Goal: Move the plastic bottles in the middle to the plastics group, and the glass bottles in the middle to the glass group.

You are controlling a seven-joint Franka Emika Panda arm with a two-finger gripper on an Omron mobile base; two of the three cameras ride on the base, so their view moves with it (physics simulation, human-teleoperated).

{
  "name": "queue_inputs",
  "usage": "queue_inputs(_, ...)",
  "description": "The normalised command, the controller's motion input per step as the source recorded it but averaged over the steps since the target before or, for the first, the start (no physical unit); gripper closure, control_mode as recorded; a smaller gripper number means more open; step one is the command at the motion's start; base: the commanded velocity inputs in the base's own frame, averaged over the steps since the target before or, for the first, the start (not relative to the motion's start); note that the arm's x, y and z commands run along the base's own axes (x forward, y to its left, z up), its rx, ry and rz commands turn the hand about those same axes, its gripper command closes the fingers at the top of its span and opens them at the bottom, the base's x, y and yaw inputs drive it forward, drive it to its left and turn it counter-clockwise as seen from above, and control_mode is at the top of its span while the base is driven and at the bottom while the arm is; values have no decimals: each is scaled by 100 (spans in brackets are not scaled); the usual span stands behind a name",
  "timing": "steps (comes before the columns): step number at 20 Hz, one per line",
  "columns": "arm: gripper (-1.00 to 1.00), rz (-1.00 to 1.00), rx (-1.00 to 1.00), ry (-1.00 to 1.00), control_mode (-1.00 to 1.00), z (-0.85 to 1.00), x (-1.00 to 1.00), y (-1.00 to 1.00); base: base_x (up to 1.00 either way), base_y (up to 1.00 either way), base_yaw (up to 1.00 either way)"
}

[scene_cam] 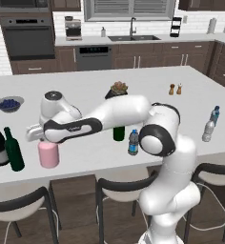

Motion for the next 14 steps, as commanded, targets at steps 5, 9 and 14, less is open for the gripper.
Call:
queue_inputs(5, 100, 0, 0, 0, -100, -1, 10, 38, 0, 0, 0)
queue_inputs(9, 100, 0, 0, 0, -100, 0, 30, 7, 0, 0, 0)
queue_inputs(14, 100, 0, 0, 0, -100, -7, 6, -18, 0, 0, 0)
